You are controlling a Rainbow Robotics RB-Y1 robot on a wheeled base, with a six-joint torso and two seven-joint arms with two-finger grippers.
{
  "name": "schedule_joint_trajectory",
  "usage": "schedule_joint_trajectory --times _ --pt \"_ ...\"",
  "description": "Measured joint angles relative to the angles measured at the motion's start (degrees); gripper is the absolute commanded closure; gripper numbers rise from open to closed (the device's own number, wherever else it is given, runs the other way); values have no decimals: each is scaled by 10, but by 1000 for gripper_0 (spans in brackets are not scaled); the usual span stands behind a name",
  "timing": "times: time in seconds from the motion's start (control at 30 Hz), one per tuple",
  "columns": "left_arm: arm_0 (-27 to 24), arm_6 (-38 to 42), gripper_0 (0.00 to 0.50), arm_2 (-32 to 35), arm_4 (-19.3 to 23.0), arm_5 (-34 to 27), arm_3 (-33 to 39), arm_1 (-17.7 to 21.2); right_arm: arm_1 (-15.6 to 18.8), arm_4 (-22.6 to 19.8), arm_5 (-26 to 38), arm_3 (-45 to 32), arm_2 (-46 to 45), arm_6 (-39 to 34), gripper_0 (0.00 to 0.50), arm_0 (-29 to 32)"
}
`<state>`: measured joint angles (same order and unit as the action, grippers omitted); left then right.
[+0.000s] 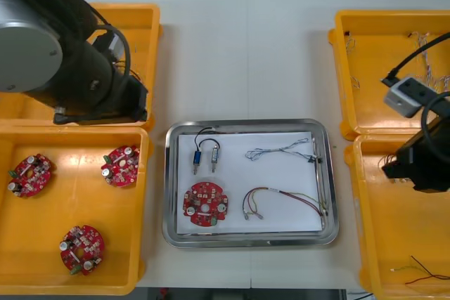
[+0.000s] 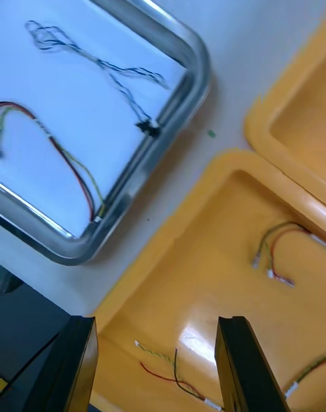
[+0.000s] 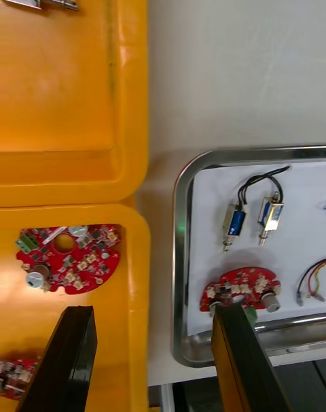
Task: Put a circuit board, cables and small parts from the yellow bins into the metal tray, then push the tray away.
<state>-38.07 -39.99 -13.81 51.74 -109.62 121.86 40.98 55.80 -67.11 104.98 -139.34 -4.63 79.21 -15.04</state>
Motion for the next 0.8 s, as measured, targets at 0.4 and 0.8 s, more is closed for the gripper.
schedule_joint_trajectory --times 0.4,0.8 --pt "133 -30 0 127 0 0 53 15 -18 27 -2 35 249 32 0 -181" --pt "216 -102 0 194 -8 0 94 16 -115 117 -2 88 349 164 0 -210"
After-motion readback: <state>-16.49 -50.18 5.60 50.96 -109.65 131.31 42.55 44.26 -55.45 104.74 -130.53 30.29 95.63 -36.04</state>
